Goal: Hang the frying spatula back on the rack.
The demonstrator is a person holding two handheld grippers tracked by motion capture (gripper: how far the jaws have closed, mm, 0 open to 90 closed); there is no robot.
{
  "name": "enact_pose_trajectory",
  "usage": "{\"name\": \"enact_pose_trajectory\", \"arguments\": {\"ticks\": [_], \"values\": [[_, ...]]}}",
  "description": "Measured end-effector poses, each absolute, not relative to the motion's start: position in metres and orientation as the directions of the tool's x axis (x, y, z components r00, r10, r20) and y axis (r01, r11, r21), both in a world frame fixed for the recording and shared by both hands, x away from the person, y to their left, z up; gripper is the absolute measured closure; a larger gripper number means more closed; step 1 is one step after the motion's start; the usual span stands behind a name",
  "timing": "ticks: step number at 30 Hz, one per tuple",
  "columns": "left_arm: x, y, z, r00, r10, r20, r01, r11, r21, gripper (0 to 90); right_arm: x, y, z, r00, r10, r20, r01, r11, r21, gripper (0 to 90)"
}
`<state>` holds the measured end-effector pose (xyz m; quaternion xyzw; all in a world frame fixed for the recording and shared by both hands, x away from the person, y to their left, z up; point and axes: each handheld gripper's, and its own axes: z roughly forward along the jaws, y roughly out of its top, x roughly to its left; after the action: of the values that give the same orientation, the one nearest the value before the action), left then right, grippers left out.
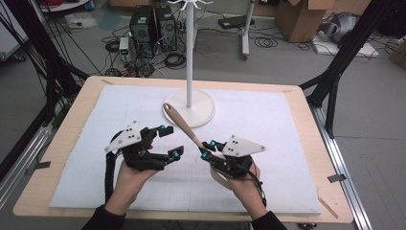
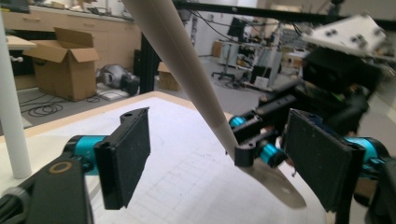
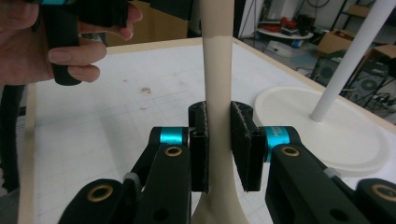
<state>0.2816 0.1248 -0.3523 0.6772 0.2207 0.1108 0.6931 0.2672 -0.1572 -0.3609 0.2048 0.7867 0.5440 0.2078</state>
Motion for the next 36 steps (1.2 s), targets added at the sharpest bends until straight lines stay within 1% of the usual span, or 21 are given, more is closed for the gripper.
{"name": "enact_pose_trajectory", "arguments": {"ticks": [5, 8, 14, 16, 18, 19, 21, 22, 24, 28, 29, 30, 32, 34, 35, 36], "values": [[0.284, 0.113, -0.352, 0.869, 0.473, -0.143, 0.142, 0.037, 0.989, 32.5, 0.266, -0.158, -0.361, -0.825, 0.556, -0.106, 0.09, 0.314, 0.945, 78.3], [0.288, 0.106, -0.349, 0.858, 0.482, -0.175, 0.163, 0.067, 0.984, 36.8, 0.265, -0.158, -0.36, -0.819, 0.563, -0.112, 0.071, 0.293, 0.954, 78.3], [0.29, 0.097, -0.343, 0.859, 0.48, -0.176, 0.161, 0.072, 0.984, 40.6, 0.263, -0.159, -0.359, -0.817, 0.565, -0.114, 0.056, 0.275, 0.96, 78.2], [0.29, 0.097, -0.342, 0.857, 0.483, -0.182, 0.168, 0.071, 0.983, 44.2, 0.263, -0.159, -0.359, -0.817, 0.565, -0.113, 0.055, 0.272, 0.961, 78.2], [0.291, 0.096, -0.341, 0.858, 0.475, -0.198, 0.179, 0.086, 0.98, 51.7, 0.263, -0.16, -0.358, -0.811, 0.572, -0.119, 0.046, 0.265, 0.963, 78.2], [0.291, 0.096, -0.341, 0.853, 0.478, -0.207, 0.183, 0.096, 0.978, 51.7, 0.263, -0.16, -0.358, -0.811, 0.572, -0.119, 0.046, 0.265, 0.963, 78.2], [0.293, 0.095, -0.34, 0.848, 0.48, -0.226, 0.199, 0.106, 0.974, 57.6, 0.262, -0.16, -0.358, -0.804, 0.582, -0.123, 0.039, 0.259, 0.965, 78.2], [0.293, 0.095, -0.34, 0.848, 0.48, -0.226, 0.199, 0.106, 0.974, 57.9, 0.262, -0.16, -0.358, -0.804, 0.582, -0.123, 0.039, 0.259, 0.965, 78.2], [0.294, 0.091, -0.34, 0.846, 0.466, -0.261, 0.23, 0.124, 0.965, 58.6, 0.261, -0.16, -0.358, -0.799, 0.589, -0.125, 0.039, 0.257, 0.966, 78.2], [0.294, 0.088, -0.34, 0.843, 0.471, -0.26, 0.229, 0.123, 0.966, 64.4, 0.261, -0.159, -0.358, -0.796, 0.592, -0.127, 0.033, 0.252, 0.967, 78.2], [0.294, 0.088, -0.34, 0.841, 0.473, -0.264, 0.229, 0.13, 0.965, 64.4, 0.261, -0.159, -0.358, -0.796, 0.592, -0.127, 0.033, 0.252, 0.967, 78.2], [0.295, 0.088, -0.339, 0.842, 0.469, -0.268, 0.227, 0.142, 0.963, 68.2, 0.26, -0.159, -0.358, -0.794, 0.593, -0.133, 0.026, 0.252, 0.967, 78.2], [0.294, 0.087, -0.338, 0.844, 0.466, -0.266, 0.225, 0.142, 0.964, 71.2, 0.259, -0.159, -0.359, -0.787, 0.602, -0.137, 0.022, 0.249, 0.968, 78.2], [0.294, 0.087, -0.338, 0.845, 0.462, -0.271, 0.23, 0.143, 0.963, 72.0, 0.259, -0.159, -0.359, -0.788, 0.601, -0.134, 0.024, 0.247, 0.969, 78.2], [0.295, 0.086, -0.337, 0.853, 0.439, -0.283, 0.244, 0.144, 0.959, 74.4, 0.26, -0.159, -0.36, -0.787, 0.603, -0.131, 0.024, 0.241, 0.97, 78.1], [0.295, 0.086, -0.337, 0.853, 0.439, -0.283, 0.244, 0.144, 0.959, 75.6, 0.26, -0.159, -0.36, -0.787, 0.603, -0.131, 0.024, 0.241, 0.97, 78.1]]}}
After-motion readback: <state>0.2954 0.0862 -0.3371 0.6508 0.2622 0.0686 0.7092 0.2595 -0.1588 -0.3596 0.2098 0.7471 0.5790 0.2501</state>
